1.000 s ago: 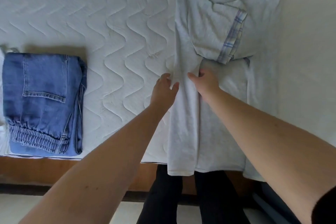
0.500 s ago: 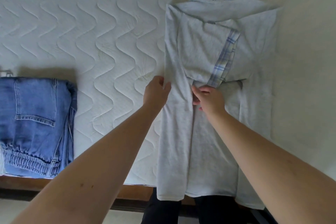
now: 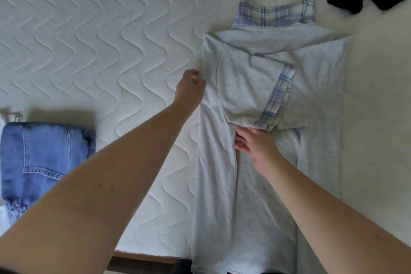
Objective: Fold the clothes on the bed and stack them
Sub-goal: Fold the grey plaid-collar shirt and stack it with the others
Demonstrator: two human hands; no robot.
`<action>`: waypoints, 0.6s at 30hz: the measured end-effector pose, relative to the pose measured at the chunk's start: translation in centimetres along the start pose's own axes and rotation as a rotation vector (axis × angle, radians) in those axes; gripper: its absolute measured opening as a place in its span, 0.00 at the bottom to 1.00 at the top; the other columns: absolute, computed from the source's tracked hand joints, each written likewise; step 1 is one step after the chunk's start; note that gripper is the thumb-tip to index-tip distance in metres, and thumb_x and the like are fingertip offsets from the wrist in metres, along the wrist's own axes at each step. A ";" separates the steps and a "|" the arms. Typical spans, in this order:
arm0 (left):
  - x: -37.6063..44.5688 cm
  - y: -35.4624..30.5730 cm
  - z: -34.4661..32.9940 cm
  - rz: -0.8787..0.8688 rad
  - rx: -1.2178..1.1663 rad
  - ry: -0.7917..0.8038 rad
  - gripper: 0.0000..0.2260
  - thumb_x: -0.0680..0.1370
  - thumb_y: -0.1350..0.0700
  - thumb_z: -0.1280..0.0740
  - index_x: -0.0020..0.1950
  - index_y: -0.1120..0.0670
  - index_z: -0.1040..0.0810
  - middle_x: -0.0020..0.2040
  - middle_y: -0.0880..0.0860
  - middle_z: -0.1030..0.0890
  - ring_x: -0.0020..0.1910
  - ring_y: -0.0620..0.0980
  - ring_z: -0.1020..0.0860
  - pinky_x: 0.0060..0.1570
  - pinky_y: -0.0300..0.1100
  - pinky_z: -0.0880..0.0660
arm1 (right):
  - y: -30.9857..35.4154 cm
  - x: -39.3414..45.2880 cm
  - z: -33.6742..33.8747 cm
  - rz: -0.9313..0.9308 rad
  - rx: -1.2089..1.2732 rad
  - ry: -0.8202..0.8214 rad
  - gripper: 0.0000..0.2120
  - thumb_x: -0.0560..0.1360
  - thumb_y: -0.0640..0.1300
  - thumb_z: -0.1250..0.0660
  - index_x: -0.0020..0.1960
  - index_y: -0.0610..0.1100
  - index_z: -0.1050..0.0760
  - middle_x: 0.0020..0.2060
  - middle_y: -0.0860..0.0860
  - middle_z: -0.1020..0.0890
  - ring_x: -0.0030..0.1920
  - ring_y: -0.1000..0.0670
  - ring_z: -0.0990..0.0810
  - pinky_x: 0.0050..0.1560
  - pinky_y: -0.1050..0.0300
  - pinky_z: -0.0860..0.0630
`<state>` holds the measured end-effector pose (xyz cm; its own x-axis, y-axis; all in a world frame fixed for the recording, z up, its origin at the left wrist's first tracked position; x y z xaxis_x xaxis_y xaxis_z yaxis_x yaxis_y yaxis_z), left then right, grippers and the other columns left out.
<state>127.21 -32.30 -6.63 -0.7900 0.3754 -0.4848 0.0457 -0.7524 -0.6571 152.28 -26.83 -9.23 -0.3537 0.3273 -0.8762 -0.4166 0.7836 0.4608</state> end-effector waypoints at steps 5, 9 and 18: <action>5.1 -7.2 -1.2 -0.275 0.152 0.234 0.22 0.83 0.54 0.40 0.76 0.44 0.40 0.61 0.57 0.22 0.54 0.56 0.21 0.48 0.44 0.26 | 0.3 0.9 0.2 -0.006 -0.076 -0.039 0.13 0.77 0.55 0.31 0.54 0.46 0.20 0.42 0.51 0.14 0.31 0.60 0.19 0.34 0.61 0.25; 9.6 -9.6 -1.0 -0.349 0.403 0.342 0.13 0.81 0.52 0.35 0.65 0.51 0.29 0.54 0.54 0.23 0.47 0.51 0.24 0.44 0.41 0.29 | 0.2 1.4 0.4 0.037 -0.063 -0.100 0.13 0.78 0.52 0.32 0.52 0.43 0.20 0.41 0.48 0.15 0.32 0.57 0.18 0.33 0.60 0.25; 13.6 -11.7 -1.1 -0.441 0.999 0.654 0.15 0.76 0.42 0.30 0.37 0.52 0.22 0.34 0.47 0.18 0.34 0.43 0.20 0.35 0.37 0.31 | 0.9 1.2 0.9 0.124 -0.112 -0.168 0.08 0.77 0.48 0.31 0.43 0.45 0.19 0.37 0.49 0.14 0.37 0.51 0.14 0.33 0.60 0.21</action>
<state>116.67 -17.82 -6.20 -0.1605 0.6782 -0.7172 -0.8463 -0.4685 -0.2536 152.27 -25.23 -9.94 -0.2673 0.5086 -0.8185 -0.4718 0.6716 0.5713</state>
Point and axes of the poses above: each hand's wrist, its own x-axis towards the middle knuckle, its own z-axis out of the back of the hand, y = z × x, the point moved 9 cm from there along x, towards the middle knuckle
